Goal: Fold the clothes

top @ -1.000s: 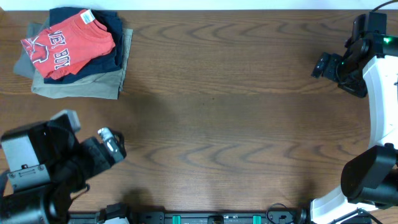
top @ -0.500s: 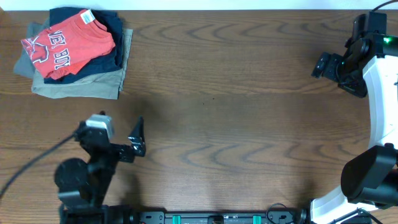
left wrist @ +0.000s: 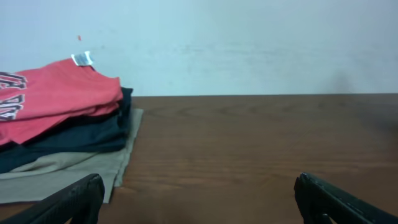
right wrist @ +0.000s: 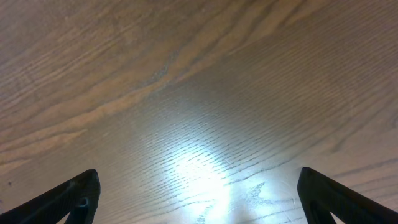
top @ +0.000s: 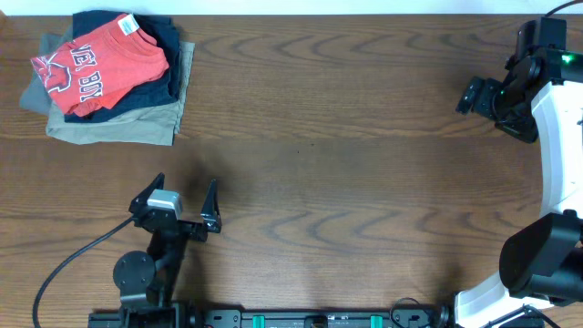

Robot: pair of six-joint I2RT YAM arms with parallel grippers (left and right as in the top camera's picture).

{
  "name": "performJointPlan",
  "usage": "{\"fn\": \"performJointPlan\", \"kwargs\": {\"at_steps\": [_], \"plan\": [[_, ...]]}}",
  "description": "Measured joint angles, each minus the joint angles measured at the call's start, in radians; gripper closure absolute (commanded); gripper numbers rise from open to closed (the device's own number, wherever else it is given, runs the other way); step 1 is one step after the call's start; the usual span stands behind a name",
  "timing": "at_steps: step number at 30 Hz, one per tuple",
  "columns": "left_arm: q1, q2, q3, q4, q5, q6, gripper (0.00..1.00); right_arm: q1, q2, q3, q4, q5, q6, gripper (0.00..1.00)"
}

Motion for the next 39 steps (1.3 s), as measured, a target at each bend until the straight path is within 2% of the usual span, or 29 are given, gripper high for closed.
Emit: {"fn": "performJointPlan", "kwargs": {"at_steps": [9, 13, 26, 39], "plan": [[0.0, -0.096, -0.073, 0.01, -0.053, 0.0, 0.02, 0.0, 0.0, 0.0, 0.0, 0.0, 0.0, 0.01], [-0.006, -0.1, -0.104, 0.047, -0.084, 0.0, 0.02, 0.0, 0.0, 0.0, 0.0, 0.0, 0.0, 0.01], [-0.032, -0.101, -0.11, -0.024, -0.18, -0.001, 0.02, 0.0, 0.0, 0.0, 0.0, 0.0, 0.0, 0.01], [-0.032, -0.101, -0.108, -0.027, -0.187, 0.0, 0.02, 0.0, 0.0, 0.0, 0.0, 0.0, 0.0, 0.01]]}}
